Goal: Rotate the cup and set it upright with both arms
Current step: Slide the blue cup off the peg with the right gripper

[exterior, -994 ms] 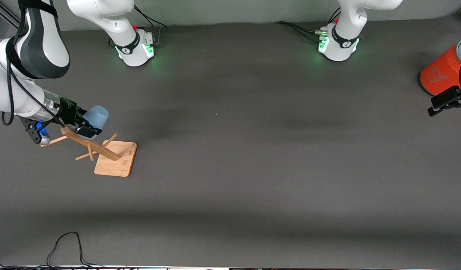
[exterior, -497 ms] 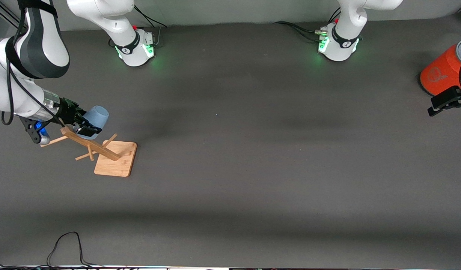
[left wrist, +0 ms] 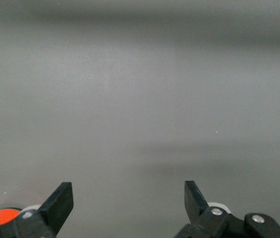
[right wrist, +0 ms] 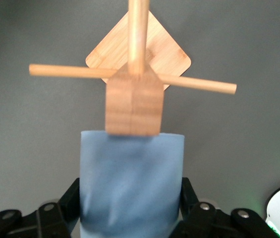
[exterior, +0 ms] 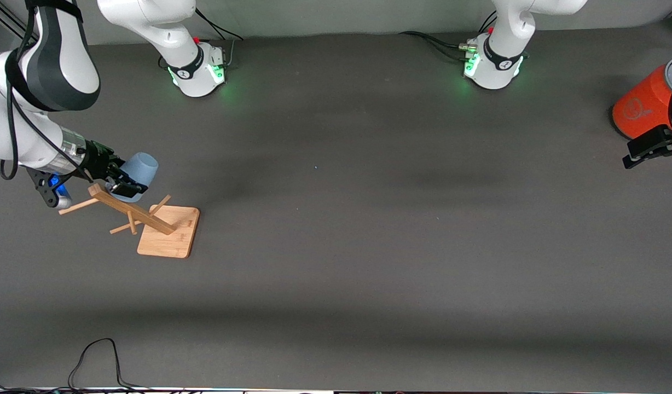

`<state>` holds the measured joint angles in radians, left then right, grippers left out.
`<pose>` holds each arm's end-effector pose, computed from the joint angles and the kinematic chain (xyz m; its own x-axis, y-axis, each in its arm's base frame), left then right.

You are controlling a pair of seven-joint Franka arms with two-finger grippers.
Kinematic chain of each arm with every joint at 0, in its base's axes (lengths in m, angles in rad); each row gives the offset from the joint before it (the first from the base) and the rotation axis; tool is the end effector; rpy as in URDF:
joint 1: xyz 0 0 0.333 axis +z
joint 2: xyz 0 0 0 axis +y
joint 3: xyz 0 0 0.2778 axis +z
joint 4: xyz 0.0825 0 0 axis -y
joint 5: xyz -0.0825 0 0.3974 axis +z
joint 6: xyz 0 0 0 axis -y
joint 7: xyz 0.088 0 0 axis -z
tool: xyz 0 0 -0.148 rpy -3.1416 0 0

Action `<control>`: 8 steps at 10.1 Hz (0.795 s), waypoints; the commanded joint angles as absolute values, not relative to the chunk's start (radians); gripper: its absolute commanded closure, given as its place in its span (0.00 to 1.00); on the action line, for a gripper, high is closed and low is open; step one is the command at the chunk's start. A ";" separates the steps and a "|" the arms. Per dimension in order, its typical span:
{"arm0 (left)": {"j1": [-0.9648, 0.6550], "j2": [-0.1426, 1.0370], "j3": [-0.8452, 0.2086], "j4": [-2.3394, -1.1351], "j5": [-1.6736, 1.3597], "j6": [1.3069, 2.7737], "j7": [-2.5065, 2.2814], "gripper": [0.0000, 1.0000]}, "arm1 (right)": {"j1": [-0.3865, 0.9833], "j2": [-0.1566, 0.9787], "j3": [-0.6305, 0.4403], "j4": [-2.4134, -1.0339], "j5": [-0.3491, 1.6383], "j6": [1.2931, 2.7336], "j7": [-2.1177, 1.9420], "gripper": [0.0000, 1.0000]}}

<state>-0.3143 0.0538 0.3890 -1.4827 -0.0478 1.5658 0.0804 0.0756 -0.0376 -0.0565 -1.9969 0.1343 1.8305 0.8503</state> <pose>0.5823 0.0315 0.5590 0.9993 -0.0071 0.0354 -0.0080 -0.9997 0.0246 0.5393 0.0263 0.3824 0.6302 -0.7551 -0.1809 -0.7659 -0.6428 0.0151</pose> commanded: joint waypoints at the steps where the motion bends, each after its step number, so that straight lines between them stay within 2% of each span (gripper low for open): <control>1: -0.318 0.051 0.393 -1.473 -0.055 1.548 0.075 0.00 | 0.121 -0.086 -0.057 -1.987 0.144 1.784 0.891 0.25; 4: -0.318 0.051 0.393 -1.473 -0.055 1.548 0.075 0.00 | 0.182 -0.132 -0.055 -1.982 0.144 1.743 0.969 0.25; 8: -0.314 0.054 0.394 -1.473 -0.055 1.548 0.078 0.00 | 0.394 -0.149 -0.055 -1.956 0.144 1.747 1.211 0.25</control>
